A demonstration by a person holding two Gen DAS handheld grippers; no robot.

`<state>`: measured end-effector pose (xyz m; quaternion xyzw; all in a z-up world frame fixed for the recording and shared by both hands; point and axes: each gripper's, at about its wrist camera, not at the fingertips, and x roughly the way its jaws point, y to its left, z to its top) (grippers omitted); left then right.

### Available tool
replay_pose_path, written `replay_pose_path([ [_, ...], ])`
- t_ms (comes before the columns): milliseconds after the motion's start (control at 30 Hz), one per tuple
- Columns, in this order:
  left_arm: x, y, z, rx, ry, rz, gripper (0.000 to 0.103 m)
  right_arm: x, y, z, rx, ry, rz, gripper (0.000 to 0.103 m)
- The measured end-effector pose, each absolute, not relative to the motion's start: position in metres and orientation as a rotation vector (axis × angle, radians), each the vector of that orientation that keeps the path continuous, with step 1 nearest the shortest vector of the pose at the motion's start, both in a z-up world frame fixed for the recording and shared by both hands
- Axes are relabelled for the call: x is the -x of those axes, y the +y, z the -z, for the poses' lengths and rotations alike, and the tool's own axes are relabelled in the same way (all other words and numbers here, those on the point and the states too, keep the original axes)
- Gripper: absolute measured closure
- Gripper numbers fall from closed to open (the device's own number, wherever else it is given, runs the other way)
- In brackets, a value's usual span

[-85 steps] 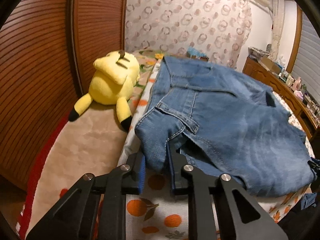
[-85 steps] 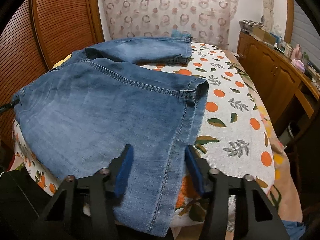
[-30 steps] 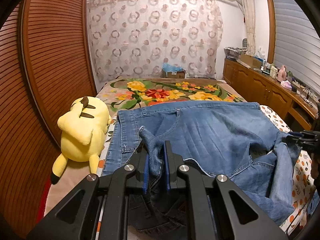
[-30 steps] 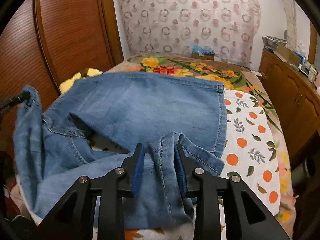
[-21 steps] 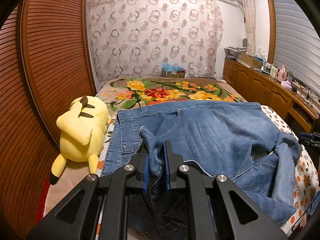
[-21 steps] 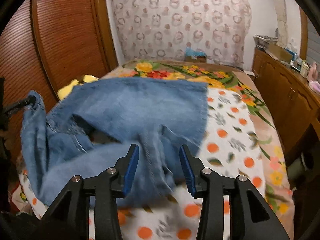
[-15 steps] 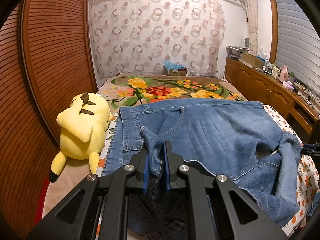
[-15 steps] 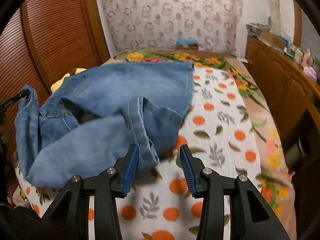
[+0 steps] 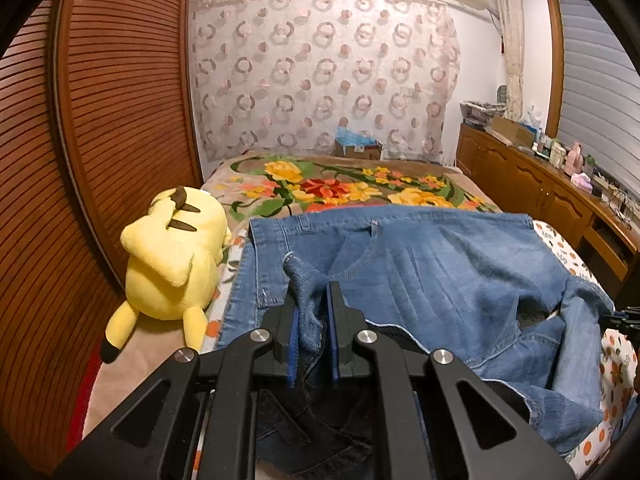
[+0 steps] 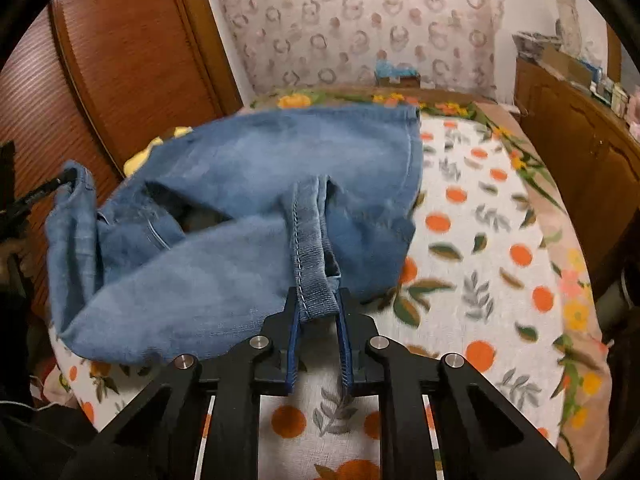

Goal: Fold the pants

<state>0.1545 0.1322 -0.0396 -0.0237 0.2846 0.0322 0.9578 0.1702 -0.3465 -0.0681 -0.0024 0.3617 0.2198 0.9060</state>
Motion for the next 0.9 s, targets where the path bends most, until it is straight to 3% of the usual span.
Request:
replay_pose_path([
  [400, -0.163, 0.157, 0.004, 0.073, 0.484, -0.119, 0.091, -0.175, -0.383, -0.003, -0.009, 0.529, -0.368, 0.090],
  [900, -0.214, 0.167, -0.004, 0.069, 0.484, -0.122, 0.091, -0.221, -0.355, -0.014, 0.060, 0.488, -0.327, 0.090],
])
